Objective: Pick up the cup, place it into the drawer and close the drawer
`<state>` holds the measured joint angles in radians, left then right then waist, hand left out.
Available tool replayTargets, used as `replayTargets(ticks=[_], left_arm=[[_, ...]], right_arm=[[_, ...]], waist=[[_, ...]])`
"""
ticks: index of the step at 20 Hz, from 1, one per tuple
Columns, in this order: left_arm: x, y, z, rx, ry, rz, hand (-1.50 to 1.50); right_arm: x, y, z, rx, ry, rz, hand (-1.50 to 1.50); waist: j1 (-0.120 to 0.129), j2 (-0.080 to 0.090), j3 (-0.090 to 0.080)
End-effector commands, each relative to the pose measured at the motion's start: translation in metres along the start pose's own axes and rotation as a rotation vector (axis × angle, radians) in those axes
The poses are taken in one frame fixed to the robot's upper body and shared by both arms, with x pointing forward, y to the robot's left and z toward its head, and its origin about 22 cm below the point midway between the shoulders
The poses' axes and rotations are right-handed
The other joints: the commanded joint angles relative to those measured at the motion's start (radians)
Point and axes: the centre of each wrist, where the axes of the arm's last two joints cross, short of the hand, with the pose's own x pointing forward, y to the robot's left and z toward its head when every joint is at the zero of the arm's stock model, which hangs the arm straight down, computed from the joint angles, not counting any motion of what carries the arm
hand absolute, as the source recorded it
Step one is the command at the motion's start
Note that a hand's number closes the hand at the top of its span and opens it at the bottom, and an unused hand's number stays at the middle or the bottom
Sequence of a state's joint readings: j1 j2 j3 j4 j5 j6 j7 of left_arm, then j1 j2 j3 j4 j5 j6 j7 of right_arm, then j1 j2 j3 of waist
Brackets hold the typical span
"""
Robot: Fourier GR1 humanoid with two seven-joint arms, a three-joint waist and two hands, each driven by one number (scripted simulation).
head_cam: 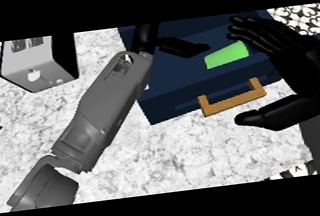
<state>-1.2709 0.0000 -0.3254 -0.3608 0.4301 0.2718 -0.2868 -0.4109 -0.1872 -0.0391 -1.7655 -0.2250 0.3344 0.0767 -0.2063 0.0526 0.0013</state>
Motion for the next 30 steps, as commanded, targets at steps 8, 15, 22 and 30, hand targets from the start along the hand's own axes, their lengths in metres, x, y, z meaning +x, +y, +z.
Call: replayTargets(ticks=[8, 15, 22, 30], left_arm=[[0.018, -0.002, -0.004, 0.095, -0.172, 0.230, -1.50], [-0.002, 0.004, 0.001, 0.152, -0.152, 0.231, -1.50], [-0.020, 0.016, 0.011, 0.158, -0.190, 0.309, -1.50], [-0.040, 0.030, 0.028, 0.173, -0.192, 0.344, -1.50]], right_arm=[[0.000, 0.023, 0.002, 0.498, 0.221, 0.084, 1.50], [0.002, 0.025, 0.016, 0.504, 0.344, 0.446, -1.50], [-0.081, 0.036, 0.034, 0.447, 0.536, 0.544, -1.50], [-0.170, 0.037, 0.041, 0.558, 0.676, 0.617, 1.50]], waist=[[0.053, -0.029, -0.003], [0.121, -0.036, -0.001], [0.214, -0.042, 0.000], [0.266, -0.042, 0.001]])
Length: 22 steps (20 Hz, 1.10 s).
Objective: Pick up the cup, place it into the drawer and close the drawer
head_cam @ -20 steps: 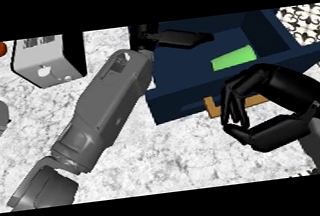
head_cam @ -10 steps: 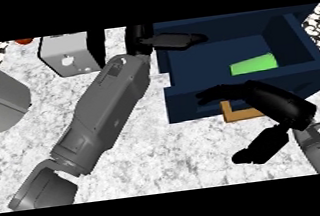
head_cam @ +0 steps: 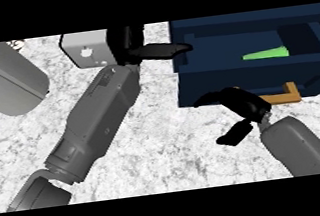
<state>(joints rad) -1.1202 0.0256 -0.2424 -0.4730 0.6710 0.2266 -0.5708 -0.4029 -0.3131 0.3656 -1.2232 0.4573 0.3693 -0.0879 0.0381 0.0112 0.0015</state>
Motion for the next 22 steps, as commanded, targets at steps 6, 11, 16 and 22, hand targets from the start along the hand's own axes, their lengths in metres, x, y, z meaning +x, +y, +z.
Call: replayTargets(ticks=[6, 11, 16, 22], left_arm=[[0.000, 0.057, 0.017, -0.010, 0.004, 0.044, -1.50], [0.012, 0.069, 0.016, -0.027, 0.024, 0.049, -1.50], [-0.001, 0.089, 0.037, -0.027, 0.013, 0.051, -1.50], [0.005, 0.090, 0.035, -0.072, 0.024, 0.064, -1.50]], right_arm=[[-0.055, -0.028, -0.028, -0.116, 0.027, -0.007, 1.50], [-0.063, -0.070, -0.027, -0.284, 0.020, -0.058, 1.50], [-0.055, -0.128, -0.019, -0.416, 0.032, -0.053, 1.50], [-0.044, -0.160, -0.011, -0.473, 0.038, -0.099, 1.50]], waist=[[0.065, 0.004, 0.002], [0.099, 0.010, 0.004], [0.129, 0.019, 0.003], [0.153, 0.031, 0.003]])
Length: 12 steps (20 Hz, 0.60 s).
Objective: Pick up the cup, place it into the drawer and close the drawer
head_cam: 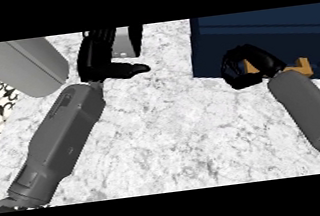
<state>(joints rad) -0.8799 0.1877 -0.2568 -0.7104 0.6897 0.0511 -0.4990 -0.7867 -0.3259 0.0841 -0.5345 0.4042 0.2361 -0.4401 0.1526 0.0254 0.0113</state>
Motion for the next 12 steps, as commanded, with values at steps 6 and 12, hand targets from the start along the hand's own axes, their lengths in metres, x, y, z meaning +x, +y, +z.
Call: replayTargets(ticks=[6, 12], left_arm=[[0.005, 0.005, 0.003, -0.042, 0.009, 0.006, -1.50], [0.002, 0.012, 0.009, -0.038, 0.011, 0.030, -1.50]], right_arm=[[0.041, -0.093, -0.001, -0.218, 0.005, 0.052, 1.50], [0.043, -0.107, 0.008, -0.214, -0.025, 0.004, 1.50]], waist=[[0.056, 0.016, -0.007], [0.067, 0.023, -0.009]])
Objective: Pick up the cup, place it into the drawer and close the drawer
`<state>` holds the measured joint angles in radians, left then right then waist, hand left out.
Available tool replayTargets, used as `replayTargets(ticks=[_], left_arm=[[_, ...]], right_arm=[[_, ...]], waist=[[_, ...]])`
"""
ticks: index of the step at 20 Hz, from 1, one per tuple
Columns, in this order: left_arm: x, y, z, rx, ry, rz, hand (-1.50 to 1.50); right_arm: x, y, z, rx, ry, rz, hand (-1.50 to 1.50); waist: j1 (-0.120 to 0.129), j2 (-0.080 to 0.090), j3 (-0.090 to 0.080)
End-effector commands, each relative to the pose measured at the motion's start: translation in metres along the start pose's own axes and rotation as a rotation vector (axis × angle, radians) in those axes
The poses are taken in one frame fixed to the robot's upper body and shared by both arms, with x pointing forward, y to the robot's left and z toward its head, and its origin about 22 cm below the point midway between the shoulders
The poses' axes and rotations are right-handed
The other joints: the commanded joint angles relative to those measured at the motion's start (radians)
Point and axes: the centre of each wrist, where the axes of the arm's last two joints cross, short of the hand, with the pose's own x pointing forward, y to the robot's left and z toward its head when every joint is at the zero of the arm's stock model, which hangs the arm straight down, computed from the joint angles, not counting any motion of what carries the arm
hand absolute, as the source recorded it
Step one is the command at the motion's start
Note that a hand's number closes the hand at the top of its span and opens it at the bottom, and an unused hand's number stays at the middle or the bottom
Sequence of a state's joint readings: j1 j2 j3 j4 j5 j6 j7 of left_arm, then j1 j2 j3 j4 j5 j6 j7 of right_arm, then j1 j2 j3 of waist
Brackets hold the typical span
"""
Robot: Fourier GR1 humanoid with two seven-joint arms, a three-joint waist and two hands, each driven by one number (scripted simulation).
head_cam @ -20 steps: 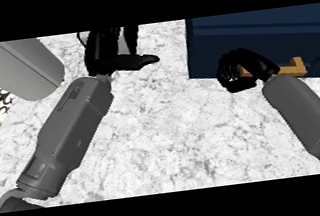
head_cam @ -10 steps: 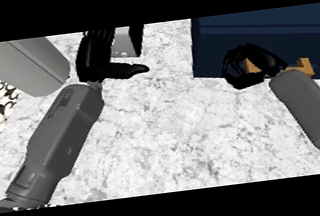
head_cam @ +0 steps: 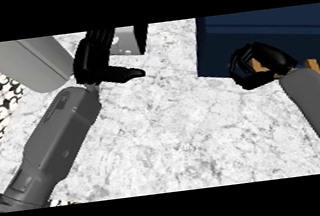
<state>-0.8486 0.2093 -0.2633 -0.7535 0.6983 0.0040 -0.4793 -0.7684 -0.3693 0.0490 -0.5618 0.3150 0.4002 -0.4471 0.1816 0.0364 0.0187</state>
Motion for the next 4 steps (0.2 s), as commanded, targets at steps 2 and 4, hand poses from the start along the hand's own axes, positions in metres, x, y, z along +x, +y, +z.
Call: replayTargets(ticks=[2, 4], left_arm=[[-0.003, -0.001, 0.004, -0.022, 0.015, 0.016, -1.50], [-0.005, 0.004, 0.010, -0.013, 0.014, 0.023, -1.50]], right_arm=[[0.057, -0.080, 0.000, -0.256, -0.007, 0.145, 1.50], [0.049, -0.082, 0.009, -0.256, 0.002, 0.123, 1.50]], waist=[[0.036, 0.018, -0.016], [0.047, 0.013, -0.015]])
